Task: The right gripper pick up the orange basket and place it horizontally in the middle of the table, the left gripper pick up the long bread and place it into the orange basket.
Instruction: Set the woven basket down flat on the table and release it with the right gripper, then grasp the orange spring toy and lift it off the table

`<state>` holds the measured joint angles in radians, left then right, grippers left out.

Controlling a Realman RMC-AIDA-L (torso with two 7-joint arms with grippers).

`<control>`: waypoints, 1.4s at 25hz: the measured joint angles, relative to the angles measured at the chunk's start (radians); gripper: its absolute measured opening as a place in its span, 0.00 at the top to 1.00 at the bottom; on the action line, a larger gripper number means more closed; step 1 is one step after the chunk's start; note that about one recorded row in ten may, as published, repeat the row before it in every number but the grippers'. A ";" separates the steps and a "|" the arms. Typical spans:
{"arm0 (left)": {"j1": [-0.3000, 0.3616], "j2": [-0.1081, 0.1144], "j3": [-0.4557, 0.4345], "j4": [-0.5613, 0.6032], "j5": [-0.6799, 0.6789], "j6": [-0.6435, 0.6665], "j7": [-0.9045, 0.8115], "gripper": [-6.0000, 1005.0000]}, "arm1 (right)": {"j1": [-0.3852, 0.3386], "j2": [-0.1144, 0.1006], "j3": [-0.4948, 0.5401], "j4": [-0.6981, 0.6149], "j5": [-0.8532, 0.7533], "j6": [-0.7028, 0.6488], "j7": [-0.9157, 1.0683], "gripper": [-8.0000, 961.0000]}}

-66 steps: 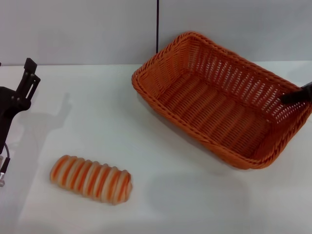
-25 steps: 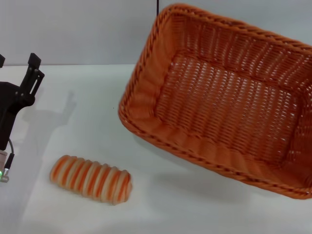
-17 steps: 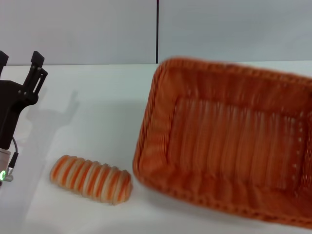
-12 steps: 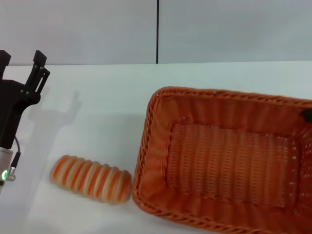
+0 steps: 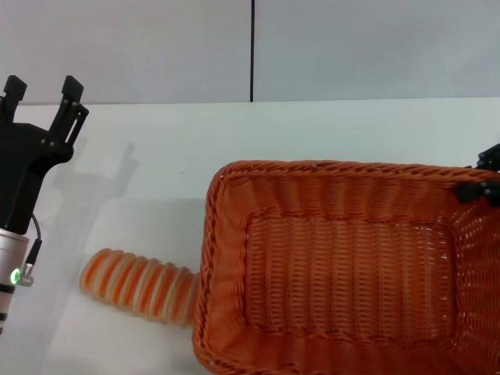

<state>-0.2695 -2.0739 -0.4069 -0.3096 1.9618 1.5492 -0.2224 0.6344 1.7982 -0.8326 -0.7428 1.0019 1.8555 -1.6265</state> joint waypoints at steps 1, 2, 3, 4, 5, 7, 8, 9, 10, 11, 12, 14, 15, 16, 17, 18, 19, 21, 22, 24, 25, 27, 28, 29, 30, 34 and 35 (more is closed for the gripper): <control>0.000 0.000 0.002 -0.001 0.000 0.000 0.000 0.16 | 0.008 0.004 -0.001 0.000 -0.009 -0.001 -0.005 0.82; 0.000 0.000 0.003 -0.001 0.000 0.000 0.000 0.16 | 0.015 0.007 -0.001 0.001 -0.016 -0.001 -0.010 0.82; 0.000 0.000 0.004 -0.003 0.000 0.001 0.000 0.16 | 0.023 0.010 -0.001 0.001 -0.022 -0.001 -0.016 0.82; 0.003 0.000 0.005 -0.008 0.000 0.002 0.000 0.16 | 0.036 0.017 -0.002 0.003 -0.033 -0.002 -0.030 0.82; 0.003 0.000 0.005 -0.008 0.000 0.002 0.000 0.16 | 0.036 0.017 -0.002 0.003 -0.033 -0.002 -0.030 0.82; 0.006 0.000 0.007 -0.012 0.000 0.003 0.000 0.16 | 0.051 0.025 -0.003 0.003 -0.044 -0.003 -0.042 0.82; 0.007 0.000 0.009 -0.013 0.001 0.004 0.000 0.16 | 0.056 0.028 -0.003 0.003 -0.048 -0.003 -0.046 0.82; 0.009 0.000 0.013 -0.014 0.001 0.005 0.000 0.16 | 0.067 0.035 -0.004 0.003 -0.056 -0.004 -0.058 0.82; 0.009 0.000 0.013 -0.014 0.001 0.005 0.000 0.16 | 0.067 0.035 -0.004 0.003 -0.056 -0.004 -0.058 0.82; 0.010 0.000 0.016 -0.014 0.001 0.005 0.000 0.16 | 0.071 0.039 -0.005 0.003 -0.059 -0.006 -0.063 0.82; 0.010 0.000 0.021 -0.014 0.001 0.007 0.000 0.16 | 0.075 0.047 -0.002 0.000 -0.061 -0.012 -0.067 0.82; 0.011 0.000 0.022 -0.015 0.001 0.007 0.000 0.16 | 0.076 0.054 0.003 -0.006 -0.062 -0.026 -0.067 0.82; 0.013 0.000 0.022 -0.016 0.001 0.007 0.000 0.16 | 0.076 0.056 0.004 -0.008 -0.063 -0.033 -0.067 0.82; 0.015 0.000 0.022 -0.017 0.002 0.008 0.000 0.16 | 0.076 0.059 0.007 -0.012 -0.062 -0.044 -0.066 0.82; 0.015 0.000 0.022 -0.017 0.002 0.008 0.000 0.16 | 0.076 0.059 0.007 -0.012 -0.062 -0.044 -0.066 0.82; 0.016 0.000 0.022 -0.017 0.002 0.008 0.000 0.16 | 0.073 0.068 0.015 -0.032 -0.058 -0.052 -0.058 0.82; 0.016 0.000 0.022 -0.017 0.002 0.008 0.000 0.16 | 0.073 0.068 0.015 -0.032 -0.058 -0.052 -0.058 0.82; 0.016 0.000 0.022 -0.019 0.002 0.007 0.000 0.16 | 0.068 0.081 0.029 -0.059 -0.058 -0.062 -0.046 0.82; 0.016 0.000 0.022 -0.021 0.002 0.006 0.000 0.16 | 0.066 0.086 0.037 -0.070 -0.060 -0.067 -0.042 0.82; 0.017 0.000 0.022 -0.023 0.002 0.004 0.000 0.16 | 0.065 0.093 0.047 -0.078 -0.062 -0.075 -0.038 0.77; 0.017 0.000 0.022 -0.023 0.002 0.003 0.000 0.16 | 0.064 0.094 0.050 -0.079 -0.062 -0.079 -0.038 0.73; 0.016 0.000 0.022 -0.023 0.002 0.003 0.000 0.16 | 0.061 0.096 0.061 -0.080 -0.061 -0.092 -0.038 0.64; 0.016 0.000 0.022 -0.023 0.002 0.002 0.000 0.16 | 0.056 0.098 0.084 -0.080 -0.058 -0.104 -0.040 0.60; 0.016 0.000 0.022 -0.023 0.002 0.002 0.000 0.16 | 0.056 0.098 0.084 -0.080 -0.058 -0.104 -0.040 0.59; 0.015 0.000 0.022 -0.022 0.002 0.002 0.000 0.16 | 0.053 0.101 0.105 -0.081 -0.057 -0.107 -0.046 0.58; 0.015 0.001 0.023 -0.018 0.002 0.005 0.000 0.16 | 0.027 0.119 0.239 -0.082 -0.033 -0.114 -0.106 0.55; 0.016 0.003 0.026 -0.015 0.006 0.013 0.000 0.16 | 0.016 0.123 0.268 -0.082 -0.013 -0.115 -0.122 0.55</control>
<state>-0.2534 -2.0711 -0.3804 -0.3248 1.9680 1.5623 -0.2224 0.6503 1.9209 -0.5644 -0.8245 0.9894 1.7404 -1.7486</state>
